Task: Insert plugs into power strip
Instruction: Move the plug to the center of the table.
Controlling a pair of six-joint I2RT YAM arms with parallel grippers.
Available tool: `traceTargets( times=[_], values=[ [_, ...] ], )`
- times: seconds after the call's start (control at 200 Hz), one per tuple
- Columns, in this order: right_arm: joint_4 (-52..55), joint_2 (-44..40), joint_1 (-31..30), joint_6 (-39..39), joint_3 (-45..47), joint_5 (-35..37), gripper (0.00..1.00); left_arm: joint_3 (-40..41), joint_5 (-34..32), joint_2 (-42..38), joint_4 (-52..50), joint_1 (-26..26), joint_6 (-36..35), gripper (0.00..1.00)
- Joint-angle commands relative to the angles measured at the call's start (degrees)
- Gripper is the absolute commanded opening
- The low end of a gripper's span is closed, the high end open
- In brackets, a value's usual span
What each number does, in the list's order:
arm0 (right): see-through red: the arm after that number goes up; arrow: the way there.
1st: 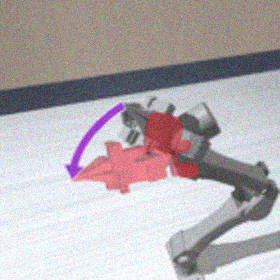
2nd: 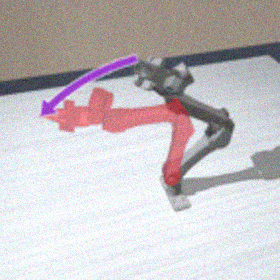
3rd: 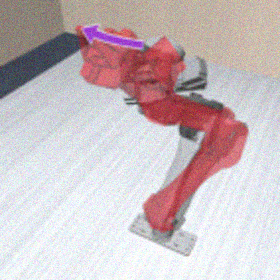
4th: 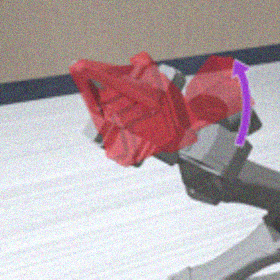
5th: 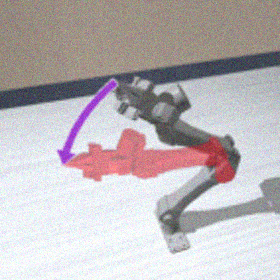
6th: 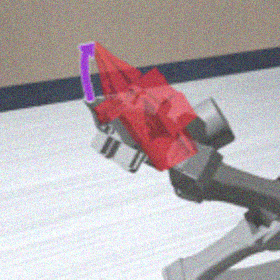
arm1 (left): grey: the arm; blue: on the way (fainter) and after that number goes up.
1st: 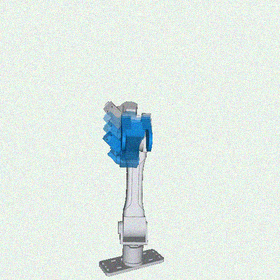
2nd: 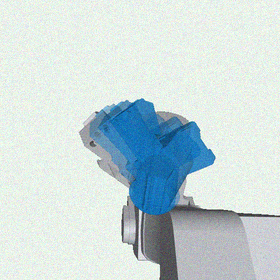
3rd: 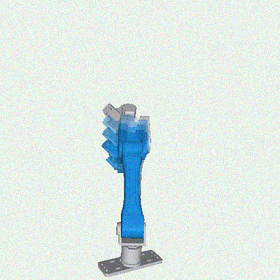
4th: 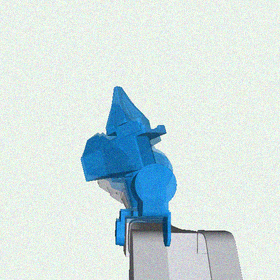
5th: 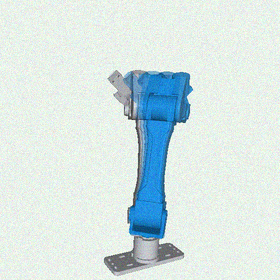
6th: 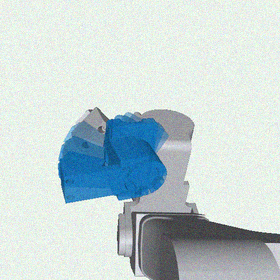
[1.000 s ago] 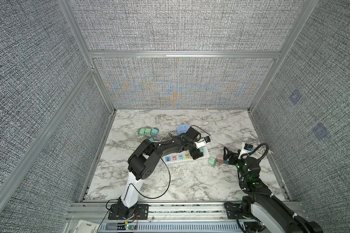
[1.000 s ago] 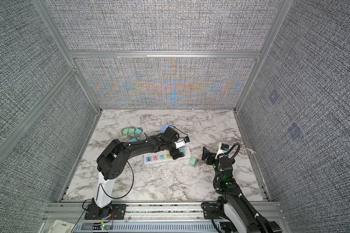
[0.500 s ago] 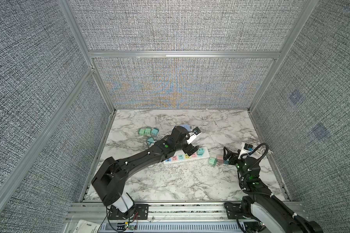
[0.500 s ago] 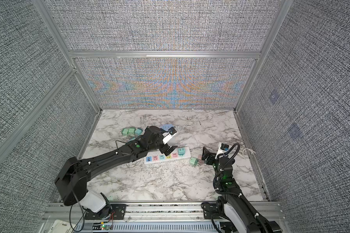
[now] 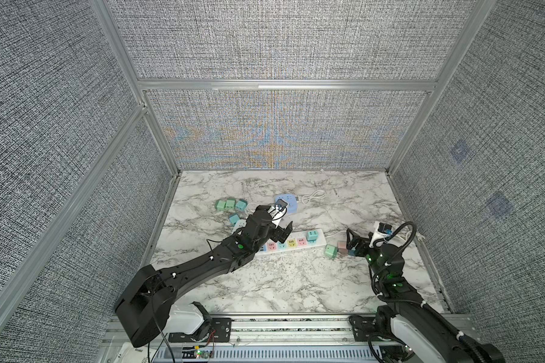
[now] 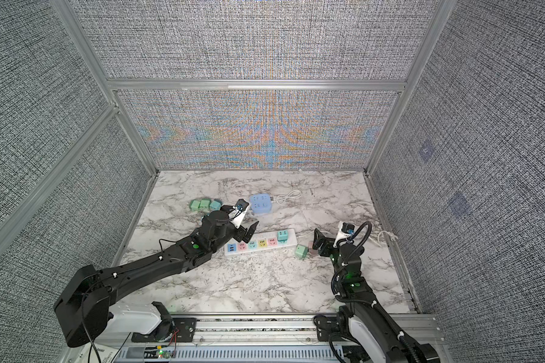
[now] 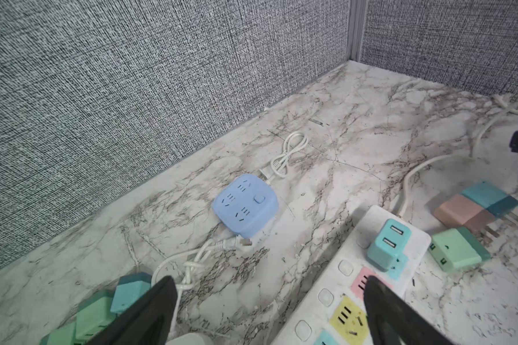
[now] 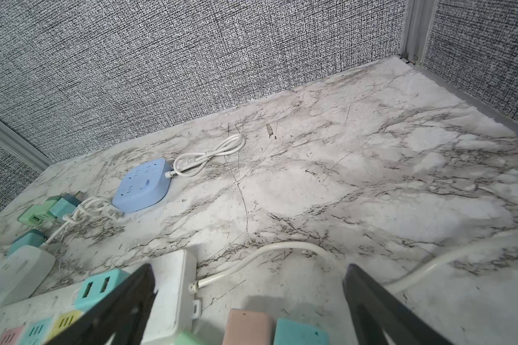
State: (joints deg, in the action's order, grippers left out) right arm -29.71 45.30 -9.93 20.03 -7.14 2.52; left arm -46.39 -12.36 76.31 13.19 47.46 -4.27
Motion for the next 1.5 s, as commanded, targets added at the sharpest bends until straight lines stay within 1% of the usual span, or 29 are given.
traceTargets(
  times=[0.0,0.095,0.21,0.265,0.315,0.35,0.385,0.42,0.49,0.57,0.655,0.74,0.88,1.001,1.021,1.071,1.196,1.276,1.341,1.401,1.496],
  values=[
    [1.29,-0.58,-0.76,-0.34,-0.52,1.42,1.00,-1.14,-2.66,-0.96,-0.27,-0.63,-1.46,0.99],
    [1.59,-2.17,-0.92,-0.25,0.16,1.70,0.99,-3.95,-1.01,-1.41,-2.28,-1.17,-0.15,0.99],
    [2.24,-3.27,-1.01,0.29,0.26,2.23,0.99,-3.14,0.03,-3.22,-1.07,-1.23,3.40,0.99],
    [7.77,-3.77,-1.05,3.33,-1.53,2.11,0.99,-2.18,-0.19,-4.48,0.25,-1.23,5.09,0.99],
    [13.88,-4.55,-1.06,7.47,-3.27,-1.06,0.99,-2.13,-2.24,-5.52,0.60,-1.23,8.03,0.99],
    [13.32,-4.55,-1.46,10.08,-2.50,-4.24,0.99,-2.64,-3.50,-6.23,-0.28,-1.22,10.67,0.99],
    [11.77,-6.89,-2.30,12.19,-1.33,-7.03,0.98,-3.10,-4.28,-6.95,-1.74,-1.26,13.15,0.99],
    [12.18,-8.30,-3.71,13.47,-1.05,-7.78,0.98,-3.78,-4.78,-7.75,-3.52,-1.21,15.72,0.99],
    [19.26,-11.50,-7.20,13.33,-2.69,-5.30,0.96,-4.86,-4.12,-9.08,-8.13,-1.23,19.33,0.99],
    [26.71,-14.59,-11.78,12.73,-3.61,-1.00,0.96,-5.47,0.02,-10.50,-11.94,-1.23,19.53,0.99],
    [28.59,-15.59,-15.20,14.49,-2.16,0.04,0.96,-5.33,2.88,-12.16,-14.21,-1.21,19.86,0.99],
    [28.66,-13.89,-17.31,15.92,-1.84,0.33,0.95,-4.15,3.90,-14.45,-13.76,-1.15,20.16,0.99],
    [32.00,-9.02,-19.53,15.04,-5.71,2.50,0.95,-0.66,3.92,-17.47,-9.34,-1.21,19.04,0.99],
    [32.13,-5.31,-19.95,14.56,-7.33,4.26,0.95,-1.09,2.92,-18.53,-11.68,-1.23,18.10,0.99],
    [31.96,-3.38,-19.95,14.57,-7.51,4.55,0.95,-1.01,2.75,-18.74,-11.83,-1.19,17.80,0.99],
    [31.53,-1.65,-19.95,14.55,-7.64,5.30,0.95,-0.94,2.08,-19.21,-12.18,-1.23,17.47,0.99],
    [29.86,2.20,-19.90,14.40,-7.77,6.81,0.95,1.08,2.11,-20.46,-9.39,-1.20,16.59,0.99],
    [28.63,4.56,-19.95,14.21,-7.72,8.24,0.95,1.19,2.08,-20.52,-9.96,-1.19,16.35,0.99],
    [25.72,6.31,-19.95,13.65,-7.15,8.37,0.95,0.89,1.75,-20.67,-10.90,-1.23,15.61,0.99],
    [25.16,7.58,-19.92,13.18,-7.45,8.25,0.95,0.74,0.66,-20.88,-11.25,-1.23,15.52,0.99],
    [22.68,9.73,-19.95,12.25,-7.59,5.63,0.95,0.75,0.23,-21.17,-11.10,-1.21,15.33,0.99]
  ],
)
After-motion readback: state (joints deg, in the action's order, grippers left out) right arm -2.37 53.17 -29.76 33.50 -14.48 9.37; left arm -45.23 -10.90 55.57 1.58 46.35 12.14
